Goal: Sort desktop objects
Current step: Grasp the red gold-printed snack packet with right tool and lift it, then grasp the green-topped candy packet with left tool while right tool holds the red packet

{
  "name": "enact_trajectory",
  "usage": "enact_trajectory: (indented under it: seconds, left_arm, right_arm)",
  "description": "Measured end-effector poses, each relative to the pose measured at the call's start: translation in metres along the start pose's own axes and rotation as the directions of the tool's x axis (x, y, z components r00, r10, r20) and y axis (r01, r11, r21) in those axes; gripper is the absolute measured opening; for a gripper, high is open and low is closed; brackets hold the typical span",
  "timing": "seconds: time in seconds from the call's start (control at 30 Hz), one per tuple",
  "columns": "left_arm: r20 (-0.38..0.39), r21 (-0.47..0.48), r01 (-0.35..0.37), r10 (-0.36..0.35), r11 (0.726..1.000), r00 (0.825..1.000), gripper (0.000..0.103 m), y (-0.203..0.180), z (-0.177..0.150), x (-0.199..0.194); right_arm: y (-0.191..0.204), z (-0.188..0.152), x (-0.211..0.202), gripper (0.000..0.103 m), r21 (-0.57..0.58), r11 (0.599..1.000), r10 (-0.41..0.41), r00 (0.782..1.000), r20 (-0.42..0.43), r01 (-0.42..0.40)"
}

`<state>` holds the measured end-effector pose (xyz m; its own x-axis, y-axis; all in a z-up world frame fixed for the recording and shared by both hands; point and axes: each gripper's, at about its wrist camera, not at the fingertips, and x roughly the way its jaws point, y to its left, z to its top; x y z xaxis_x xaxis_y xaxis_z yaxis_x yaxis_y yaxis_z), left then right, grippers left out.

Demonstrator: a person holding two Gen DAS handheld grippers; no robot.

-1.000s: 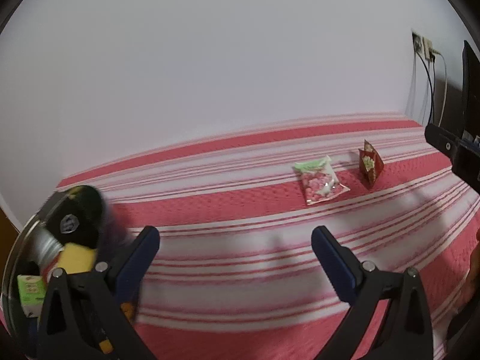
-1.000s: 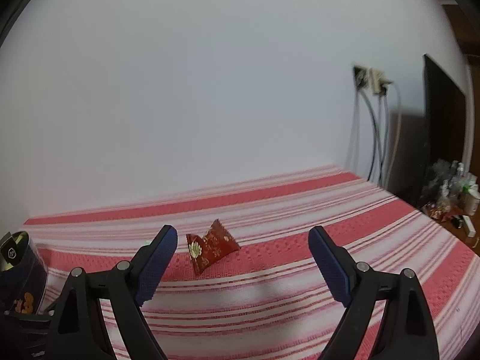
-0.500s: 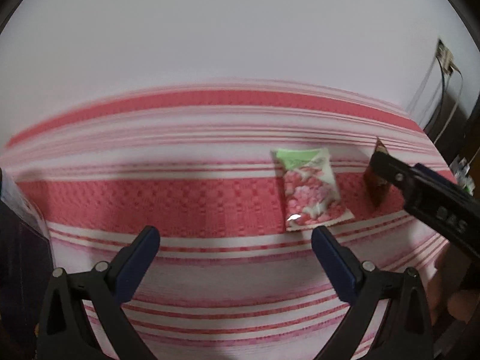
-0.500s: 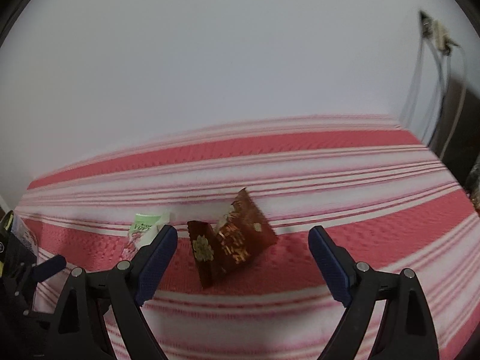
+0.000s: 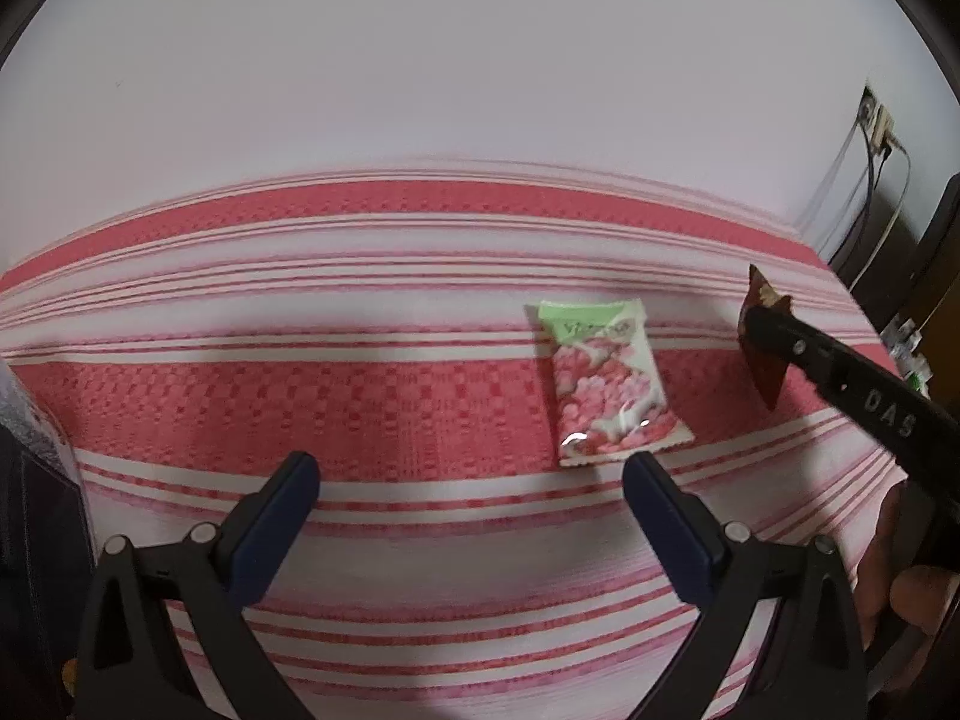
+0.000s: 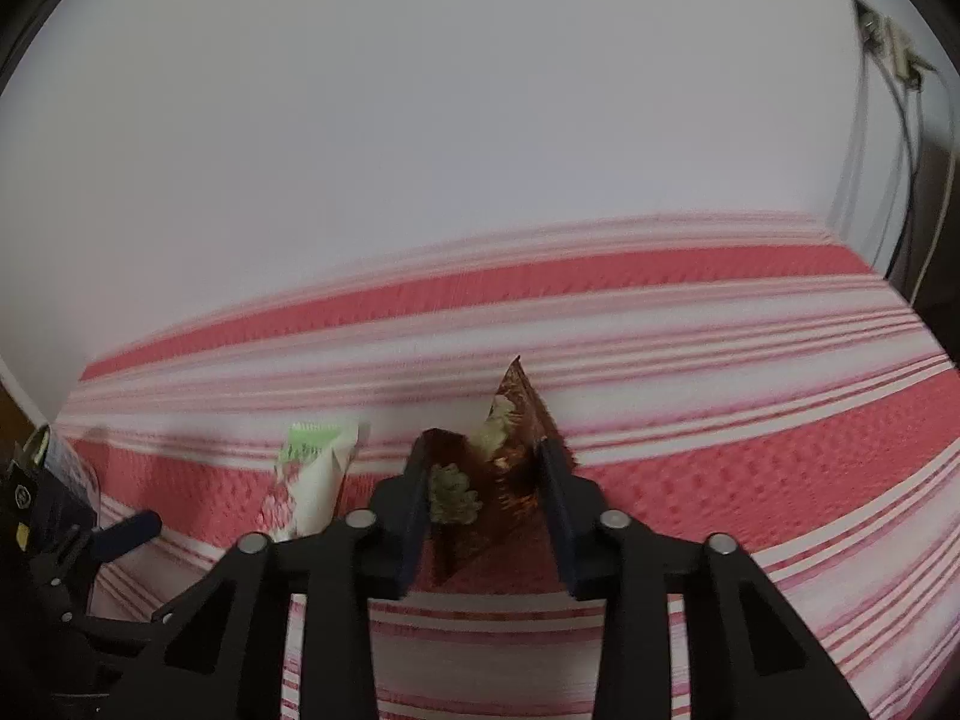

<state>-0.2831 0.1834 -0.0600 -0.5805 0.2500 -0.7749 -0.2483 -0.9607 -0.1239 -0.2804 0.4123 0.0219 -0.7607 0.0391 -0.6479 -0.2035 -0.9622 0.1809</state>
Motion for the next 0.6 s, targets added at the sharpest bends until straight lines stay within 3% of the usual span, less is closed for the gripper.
enact_trajectory:
  seconds: [0.27, 0.43, 0.53, 0.57, 0.6]
  left_arm:
    - [-0.033, -0.012, 0.055, -0.055, 0.998, 0.998, 0.102, -0.019, 0.025, 0.011]
    - [-0.075, 0.028, -0.062, 0.064, 0.998, 0.995, 0.09, -0.037, 0.034, 0.036]
    - [-0.063, 0.041, -0.058, 0.06, 0.997, 0.996, 0.074, -0.039, 0.035, 0.04]
    - [-0.058, 0.042, -0.054, 0.056, 0.998, 0.997, 0.067, -0.04, 0.036, 0.041]
    - [-0.046, 0.053, -0.053, 0.055, 0.997, 0.997, 0.052, -0.042, 0.035, 0.04]
  right_arm:
    - [-0.019, 0.004, -0.032, 0.031, 0.076, 0.996, 0.038, 0.99, 0.139, -0.049]
    - [-0.036, 0.005, -0.054, 0.032, 0.12, 0.99, 0.048, 0.974, 0.223, -0.076]
    - [-0.044, 0.006, -0.059, 0.032, 0.163, 0.984, 0.034, 0.97, 0.24, -0.075]
    - [-0.047, 0.006, -0.061, 0.032, 0.176, 0.981, 0.042, 0.969, 0.244, -0.086]
    - [-0.05, 0.006, -0.063, 0.032, 0.186, 0.978, 0.051, 0.967, 0.25, -0.1]
